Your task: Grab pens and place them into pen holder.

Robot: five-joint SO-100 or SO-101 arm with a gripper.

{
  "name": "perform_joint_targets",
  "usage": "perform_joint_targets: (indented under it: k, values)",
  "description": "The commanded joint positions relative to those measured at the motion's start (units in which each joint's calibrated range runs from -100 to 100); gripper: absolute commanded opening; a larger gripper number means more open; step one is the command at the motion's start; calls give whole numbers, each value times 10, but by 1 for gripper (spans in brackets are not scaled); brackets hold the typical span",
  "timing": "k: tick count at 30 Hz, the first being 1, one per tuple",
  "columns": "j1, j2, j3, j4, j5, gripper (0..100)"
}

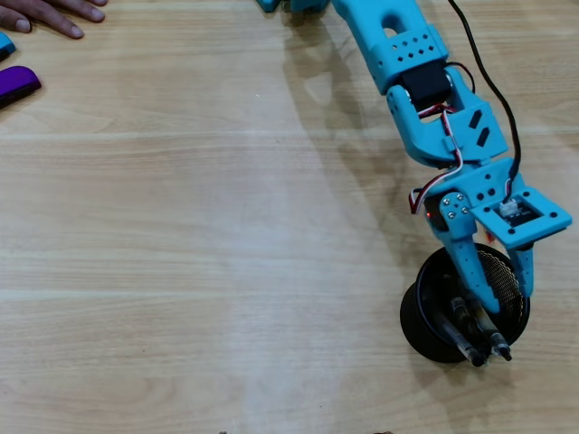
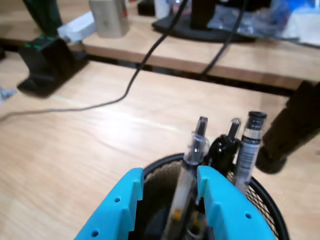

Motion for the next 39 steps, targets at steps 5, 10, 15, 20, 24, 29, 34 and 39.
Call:
perform_joint_targets:
  k: [5, 10, 15, 20, 24, 29, 34, 39]
  values:
    - [-54, -269, -51, 506, 57, 14]
    - [-134, -320, 8, 749, -69, 14]
    - [-224, -226, 131, 562, -143, 26]
    - [-241, -137, 187, 377, -146, 28]
    - [-235, -96, 204, 354, -147, 28]
    - [-221, -74, 205, 363, -142, 28]
    - [-216, -87, 170, 401, -142, 28]
    - [-188, -121, 105, 513, -139, 24]
